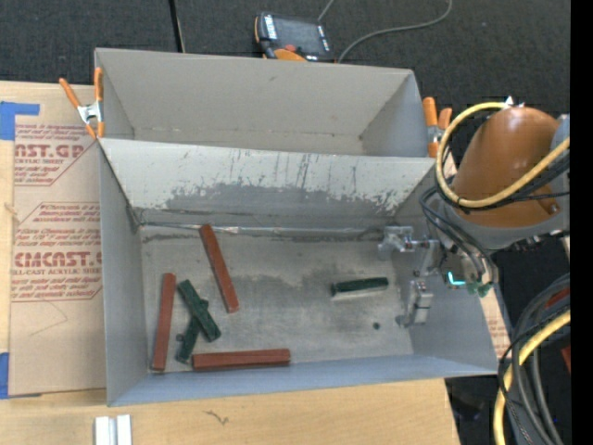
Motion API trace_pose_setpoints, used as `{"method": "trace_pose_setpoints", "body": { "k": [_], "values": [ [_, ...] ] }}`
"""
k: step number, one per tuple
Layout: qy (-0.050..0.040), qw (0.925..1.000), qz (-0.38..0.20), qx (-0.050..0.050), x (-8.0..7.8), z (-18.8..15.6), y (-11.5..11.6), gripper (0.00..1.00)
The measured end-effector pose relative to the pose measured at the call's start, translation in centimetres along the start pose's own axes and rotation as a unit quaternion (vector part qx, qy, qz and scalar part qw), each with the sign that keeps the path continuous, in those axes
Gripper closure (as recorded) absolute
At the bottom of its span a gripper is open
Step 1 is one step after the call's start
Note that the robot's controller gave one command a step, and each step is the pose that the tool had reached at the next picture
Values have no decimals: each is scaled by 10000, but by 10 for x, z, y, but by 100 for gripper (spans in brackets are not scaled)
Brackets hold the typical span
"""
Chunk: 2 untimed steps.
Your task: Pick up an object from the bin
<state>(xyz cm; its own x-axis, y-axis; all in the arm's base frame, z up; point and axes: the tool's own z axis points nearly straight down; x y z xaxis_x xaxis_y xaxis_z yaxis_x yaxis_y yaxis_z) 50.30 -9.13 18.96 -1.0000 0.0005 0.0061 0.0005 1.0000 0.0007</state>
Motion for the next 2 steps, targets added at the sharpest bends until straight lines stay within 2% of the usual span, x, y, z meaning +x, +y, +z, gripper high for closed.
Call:
{"method": "trace_pose_setpoints", "body": {
  "k": [1, 2],
  "values": [
    [-7, 9997, -248, -3, -22, 95, 4, 0],
    [-23, 9849, -1732, -2, -20, 121, 41, 0]
  ]
}}
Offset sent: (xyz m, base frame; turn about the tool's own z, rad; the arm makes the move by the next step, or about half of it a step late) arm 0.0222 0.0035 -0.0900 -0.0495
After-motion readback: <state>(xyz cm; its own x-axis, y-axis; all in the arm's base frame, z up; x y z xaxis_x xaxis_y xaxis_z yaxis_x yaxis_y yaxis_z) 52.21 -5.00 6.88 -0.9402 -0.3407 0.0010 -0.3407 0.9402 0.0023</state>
